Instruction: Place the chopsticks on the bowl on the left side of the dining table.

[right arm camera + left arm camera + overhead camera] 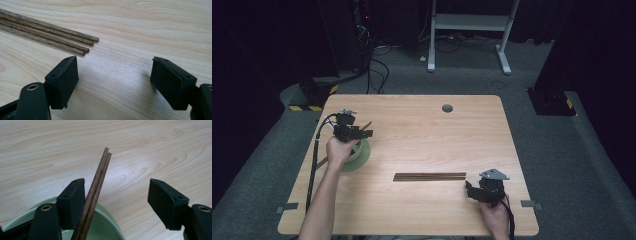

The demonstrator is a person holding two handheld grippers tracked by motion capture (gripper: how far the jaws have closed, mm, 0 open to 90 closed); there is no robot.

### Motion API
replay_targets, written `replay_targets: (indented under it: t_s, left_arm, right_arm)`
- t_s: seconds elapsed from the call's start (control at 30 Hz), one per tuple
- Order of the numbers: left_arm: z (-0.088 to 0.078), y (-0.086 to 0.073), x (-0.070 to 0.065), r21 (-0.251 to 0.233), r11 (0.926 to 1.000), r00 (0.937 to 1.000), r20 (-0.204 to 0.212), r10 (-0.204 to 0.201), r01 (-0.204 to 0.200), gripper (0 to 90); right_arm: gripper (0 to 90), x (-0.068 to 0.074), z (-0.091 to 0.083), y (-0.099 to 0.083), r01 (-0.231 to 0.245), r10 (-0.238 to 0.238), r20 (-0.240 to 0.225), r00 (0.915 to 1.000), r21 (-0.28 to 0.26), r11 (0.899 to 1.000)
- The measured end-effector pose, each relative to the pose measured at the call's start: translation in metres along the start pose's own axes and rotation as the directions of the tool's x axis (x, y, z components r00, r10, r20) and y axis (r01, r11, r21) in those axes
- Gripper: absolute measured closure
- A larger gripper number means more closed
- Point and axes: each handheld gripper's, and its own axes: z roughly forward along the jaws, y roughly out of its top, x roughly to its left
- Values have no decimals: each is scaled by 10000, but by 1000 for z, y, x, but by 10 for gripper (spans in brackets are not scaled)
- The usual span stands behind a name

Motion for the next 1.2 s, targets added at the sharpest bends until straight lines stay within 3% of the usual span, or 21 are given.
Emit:
replay_targets:
  t_s: [0.33,0.53,0.77,1.2]
  left_arm:
    - [-1,-2,-7,174,9994,9993,248,291,-295,305]
    - [-2,-5,-7,-49,9999,9989,442,148,-146,311]
    - [-4,-7,-10,-40,9996,9982,531,276,-274,310]
    - [-23,-10,-8,-577,9981,9992,309,238,-220,290]
  right_arm:
    - [221,0,0,0,1,-1,-1,10000,-2,10000]
    - [221,0,0,0,1,-1,0,10000,1,10000]
    - [221,0,0,0,-2,2,0,10000,0,10000]
    - [221,0,0,0,-3,3,-1,10000,0,10000]
